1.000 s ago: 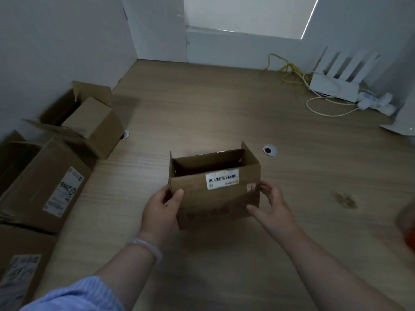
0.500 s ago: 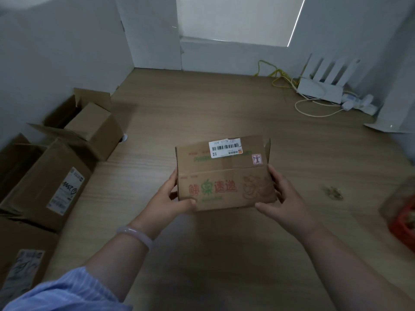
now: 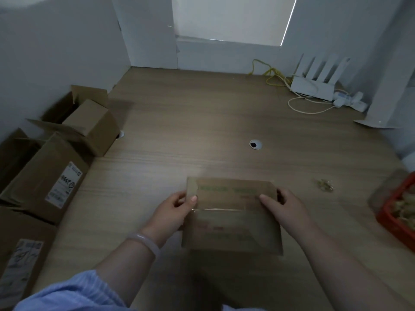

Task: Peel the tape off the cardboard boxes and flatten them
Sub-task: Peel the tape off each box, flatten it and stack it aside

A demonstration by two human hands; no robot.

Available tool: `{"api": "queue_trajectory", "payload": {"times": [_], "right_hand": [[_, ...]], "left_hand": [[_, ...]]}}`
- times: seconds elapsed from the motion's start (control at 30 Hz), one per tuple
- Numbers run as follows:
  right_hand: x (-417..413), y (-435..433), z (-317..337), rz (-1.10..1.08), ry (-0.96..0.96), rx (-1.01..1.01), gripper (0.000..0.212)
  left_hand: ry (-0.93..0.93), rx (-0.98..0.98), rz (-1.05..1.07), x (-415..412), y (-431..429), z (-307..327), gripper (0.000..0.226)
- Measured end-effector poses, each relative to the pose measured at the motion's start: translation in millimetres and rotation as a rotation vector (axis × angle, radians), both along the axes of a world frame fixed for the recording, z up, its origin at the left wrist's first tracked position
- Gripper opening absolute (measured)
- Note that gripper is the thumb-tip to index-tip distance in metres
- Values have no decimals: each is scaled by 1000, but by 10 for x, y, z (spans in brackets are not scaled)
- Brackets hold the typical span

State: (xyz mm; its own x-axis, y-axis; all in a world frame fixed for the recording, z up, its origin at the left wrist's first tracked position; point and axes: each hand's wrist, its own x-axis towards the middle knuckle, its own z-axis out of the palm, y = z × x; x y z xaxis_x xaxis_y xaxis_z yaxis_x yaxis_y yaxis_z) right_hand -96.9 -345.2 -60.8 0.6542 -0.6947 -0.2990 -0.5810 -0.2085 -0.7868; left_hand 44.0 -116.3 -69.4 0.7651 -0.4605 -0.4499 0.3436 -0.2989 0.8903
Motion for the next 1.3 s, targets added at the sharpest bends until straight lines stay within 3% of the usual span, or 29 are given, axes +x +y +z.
{"api": "queue_trajectory", "payload": {"times": [0.1,0.23,0.37,0.63,0.8,0.87,0.93,1.03,1.07,1.2,1.3], "right_hand": [[-88,85,-144,56,138,-4,38],[-189,130,-205,-27,109,-43,37],[-225,76,-214,-43,106,-78,61],[-231,227,-268,86,227,-279,71],[-265,469,-607,195,399,-24,98],[-342,498,-709,146,359,45,100],[-406,506,-771,121,310,-103,99],[-380,508,-849,302,230,-659,91],[-341,529,-855,387,184,-737,83],[-216,842,-866,758,111,-793,62],[-226,989,-997,822,212,-794,83]], "left_hand": [[-12,93,-68,-137,13,-191,22],[11,99,-134,-192,-5,-315,26],[12,87,-172,-236,-86,-378,27],[-28,251,-162,-322,-47,-669,21],[-118,259,-74,-381,158,-716,34],[-103,251,-84,-380,184,-751,40],[-88,268,-90,-373,187,-826,40],[-132,324,-38,-350,214,-927,34],[-133,334,-22,-351,232,-948,33],[-60,280,3,-390,355,-1004,25],[26,152,7,-480,496,-983,20]]}}
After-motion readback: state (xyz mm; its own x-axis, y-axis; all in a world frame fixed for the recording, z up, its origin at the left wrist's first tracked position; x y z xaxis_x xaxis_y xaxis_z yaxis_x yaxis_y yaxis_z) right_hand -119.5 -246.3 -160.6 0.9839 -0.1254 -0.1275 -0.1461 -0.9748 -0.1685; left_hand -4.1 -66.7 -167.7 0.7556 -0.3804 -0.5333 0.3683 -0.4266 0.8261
